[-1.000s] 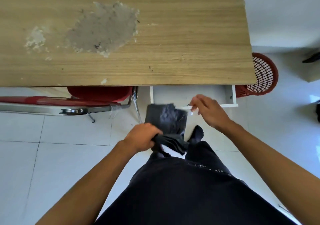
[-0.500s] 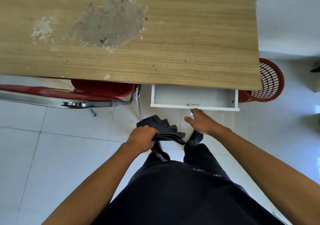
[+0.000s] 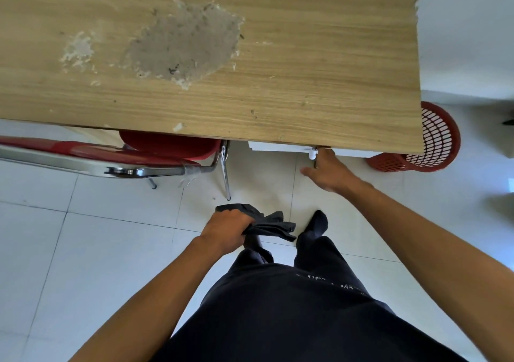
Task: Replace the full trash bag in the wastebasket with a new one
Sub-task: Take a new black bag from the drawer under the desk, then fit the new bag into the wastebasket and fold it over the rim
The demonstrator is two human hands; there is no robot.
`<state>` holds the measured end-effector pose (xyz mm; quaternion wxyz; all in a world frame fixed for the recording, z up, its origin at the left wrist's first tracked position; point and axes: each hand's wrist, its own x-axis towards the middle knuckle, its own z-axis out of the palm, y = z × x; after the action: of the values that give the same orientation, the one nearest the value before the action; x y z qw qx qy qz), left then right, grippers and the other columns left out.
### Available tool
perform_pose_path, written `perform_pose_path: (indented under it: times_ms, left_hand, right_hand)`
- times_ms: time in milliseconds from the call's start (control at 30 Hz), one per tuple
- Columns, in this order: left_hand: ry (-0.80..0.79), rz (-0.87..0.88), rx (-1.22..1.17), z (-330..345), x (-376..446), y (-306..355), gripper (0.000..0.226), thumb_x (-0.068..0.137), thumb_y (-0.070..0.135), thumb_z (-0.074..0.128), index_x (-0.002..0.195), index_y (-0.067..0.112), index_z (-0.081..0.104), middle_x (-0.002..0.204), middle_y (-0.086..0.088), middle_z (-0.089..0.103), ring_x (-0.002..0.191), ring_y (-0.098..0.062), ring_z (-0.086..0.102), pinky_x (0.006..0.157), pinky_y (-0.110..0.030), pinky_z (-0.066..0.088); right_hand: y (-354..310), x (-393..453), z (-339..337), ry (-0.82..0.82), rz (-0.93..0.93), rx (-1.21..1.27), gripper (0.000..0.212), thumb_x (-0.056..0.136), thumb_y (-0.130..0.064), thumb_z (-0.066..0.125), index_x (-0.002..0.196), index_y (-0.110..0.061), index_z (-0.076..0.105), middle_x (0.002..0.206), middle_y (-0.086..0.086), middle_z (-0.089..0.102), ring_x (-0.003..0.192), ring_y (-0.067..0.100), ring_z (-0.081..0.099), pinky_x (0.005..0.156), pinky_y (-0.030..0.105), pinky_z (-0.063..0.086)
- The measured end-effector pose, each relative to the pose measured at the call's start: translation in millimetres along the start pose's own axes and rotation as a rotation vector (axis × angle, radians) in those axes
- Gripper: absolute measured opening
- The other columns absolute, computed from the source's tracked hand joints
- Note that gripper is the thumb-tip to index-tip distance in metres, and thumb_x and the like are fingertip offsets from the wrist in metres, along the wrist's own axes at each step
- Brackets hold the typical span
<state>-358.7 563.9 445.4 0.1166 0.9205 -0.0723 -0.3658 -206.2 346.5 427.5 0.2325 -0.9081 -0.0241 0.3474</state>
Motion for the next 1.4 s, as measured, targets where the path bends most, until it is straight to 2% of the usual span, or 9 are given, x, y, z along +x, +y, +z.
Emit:
perform_pose_path:
  times_ms: [233,433,633,733,867,1067,1200,1300,1400]
  left_hand:
    - [0.040,0.075,-0.080,-4,11,2,0.048,0.082,0.007,0.054,0.119,0.036,0.061,0.108,0.003,0.067,0.098,-0.025,0.063,0.077,-0.033,0.048]
    - [-0.061,0.138,-0.242,-30,41,40,0.025,0.093,0.023,0.057,0.117,0.021,0.063,0.104,-0.006,0.069,0.094,-0.027,0.063,0.078,-0.033,0.050]
    - [-0.118,0.219,-0.509,-67,73,115,0.004,0.095,0.022,0.058,0.096,0.019,0.060,0.081,0.003,0.063,0.073,-0.011,0.059,0.060,-0.020,0.042]
    - [-0.145,0.234,-0.573,-81,97,176,0.004,0.092,0.020,0.062,0.095,0.023,0.060,0.078,0.003,0.065,0.073,-0.014,0.060,0.065,-0.025,0.045]
    - [0.070,0.200,-0.507,-94,140,262,0.021,0.088,0.024,0.068,0.108,0.018,0.065,0.094,-0.001,0.069,0.086,-0.018,0.064,0.072,-0.030,0.049]
    - [0.479,0.521,-0.236,-124,191,370,0.037,0.077,0.010,0.073,0.112,0.015,0.065,0.106,-0.002,0.067,0.096,-0.026,0.063,0.080,-0.034,0.050]
    - [0.786,0.291,-0.230,-147,221,407,0.055,0.078,0.005,0.061,0.132,0.014,0.052,0.133,-0.007,0.050,0.122,-0.028,0.049,0.102,-0.038,0.043]
    - [0.771,0.228,-0.364,-170,242,422,0.051,0.086,0.010,0.056,0.135,0.013,0.046,0.133,-0.007,0.047,0.122,-0.026,0.048,0.102,-0.038,0.041]
    - [0.520,0.204,-0.554,-191,265,444,0.049,0.093,0.037,0.059,0.137,0.024,0.043,0.128,0.003,0.053,0.111,-0.016,0.057,0.090,-0.034,0.051]
  right_hand:
    - [5,-37,8,-0.008,-0.023,0.078,0.066,0.096,-0.039,0.055,0.151,-0.015,0.027,0.153,0.007,0.036,0.130,0.026,0.046,0.102,0.034,0.037]
    - [48,-91,-4,-0.047,-0.041,0.393,0.037,0.104,-0.023,0.040,0.139,-0.025,0.050,0.140,-0.005,0.054,0.128,0.012,0.049,0.105,0.028,0.036]
    - [118,-130,-36,0.043,-0.111,0.485,0.068,0.086,-0.019,0.065,0.138,-0.049,0.034,0.142,-0.027,0.036,0.125,-0.012,0.036,0.097,0.003,0.024]
    - [167,-137,-64,0.182,-0.104,0.512,0.040,0.091,-0.024,0.065,0.127,-0.038,0.057,0.135,-0.015,0.057,0.121,0.000,0.052,0.104,0.023,0.040]
    - [238,-136,-117,0.335,-0.105,0.526,0.025,0.090,-0.041,0.058,0.090,-0.016,0.064,0.087,0.002,0.068,0.085,0.021,0.064,0.078,0.051,0.051]
    - [320,-140,-198,0.504,-0.129,0.539,0.008,0.094,-0.029,0.062,0.090,-0.032,0.056,0.084,-0.016,0.063,0.083,0.003,0.061,0.067,0.023,0.050]
    - [346,-108,-246,0.563,-0.185,0.502,0.012,0.094,-0.028,0.062,0.095,-0.020,0.052,0.086,-0.012,0.061,0.082,-0.003,0.059,0.063,0.013,0.047]
    - [348,-73,-280,0.589,-0.211,0.477,0.015,0.094,-0.025,0.061,0.088,-0.020,0.049,0.077,-0.007,0.057,0.070,0.003,0.055,0.058,0.018,0.040]
    - [349,-36,-304,0.581,-0.200,0.461,0.018,0.095,-0.029,0.060,0.093,-0.013,0.052,0.083,0.002,0.060,0.075,0.018,0.057,0.065,0.036,0.046]
